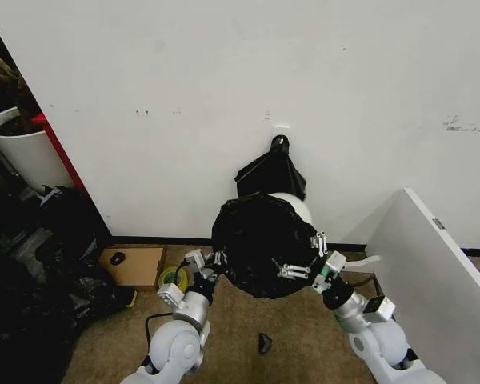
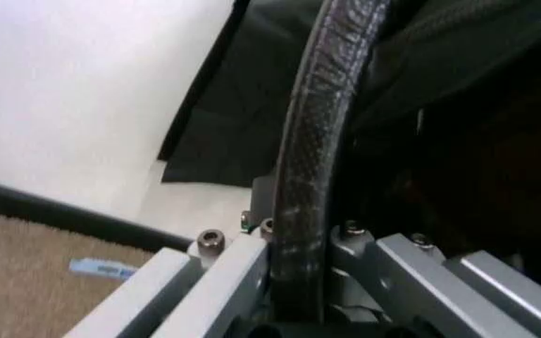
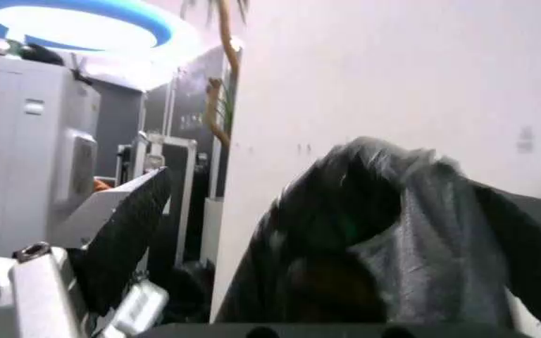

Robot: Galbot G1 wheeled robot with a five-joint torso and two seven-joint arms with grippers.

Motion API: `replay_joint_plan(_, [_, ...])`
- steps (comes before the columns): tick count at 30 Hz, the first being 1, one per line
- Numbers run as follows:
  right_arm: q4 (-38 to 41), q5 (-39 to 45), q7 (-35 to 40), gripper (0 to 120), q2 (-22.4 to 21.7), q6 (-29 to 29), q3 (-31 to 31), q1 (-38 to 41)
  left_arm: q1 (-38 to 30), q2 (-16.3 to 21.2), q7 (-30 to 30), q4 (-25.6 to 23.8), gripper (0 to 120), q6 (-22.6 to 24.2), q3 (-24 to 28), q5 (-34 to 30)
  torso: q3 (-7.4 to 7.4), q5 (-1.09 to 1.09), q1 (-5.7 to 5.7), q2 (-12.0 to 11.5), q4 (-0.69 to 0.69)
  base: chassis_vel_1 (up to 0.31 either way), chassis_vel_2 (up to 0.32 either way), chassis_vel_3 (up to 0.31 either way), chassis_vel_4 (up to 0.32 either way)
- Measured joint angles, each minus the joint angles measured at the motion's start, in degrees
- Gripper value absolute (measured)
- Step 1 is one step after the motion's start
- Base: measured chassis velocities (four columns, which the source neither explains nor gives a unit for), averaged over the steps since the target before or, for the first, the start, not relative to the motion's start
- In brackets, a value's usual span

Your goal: Place the garbage bag over the trash bin.

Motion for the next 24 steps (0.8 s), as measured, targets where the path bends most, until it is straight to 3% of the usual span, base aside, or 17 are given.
replay_joint_plan(5, [-0.89,-4.37,1.12,100,0.11,0.15,0.16,-0.27,-0.57,-0.41,-0.50,1.08,0,0.04,0.28,0.15,0.00,0.04,0.00,0.00,0.04,0.000,0.000,0.000,0.000])
replay_joint_plan(6, [-1.75,-7.26,4.25,100,0.23,-0.19,-0.71,-0.10,-0.71,-0.59,-0.47,1.14,0,-0.09,0.47,0.20,0.00,-0.05,0.00,0.00,0.02,0.000,0.000,0.000,0.000])
replay_joint_plan(9, [-3.04,-12.00,9.99,100,0.68,-2.08,-2.49,0.40,-0.75,-0.69,-0.58,1.30,0,-0.30,0.54,0.87,0.00,0.04,0.00,0.00,0.01,0.000,0.000,0.000,0.000])
replay_joint_plan(15, [-3.30,-12.36,11.16,100,0.99,-2.36,-3.17,1.99,-0.65,-0.54,-1.82,2.81,0,-0.34,0.69,5.10,0.00,0.00,0.00,0.00,0.02,0.000,0.000,0.000,0.000])
replay_joint_plan(24, [-0.33,-0.64,-0.46,100,0.25,1.14,0.53,2.84,-0.64,0.20,-4.93,3.66,0,1.42,0.80,5.87,0.00,0.00,0.00,0.00,0.02,0.000,0.000,0.000,0.000])
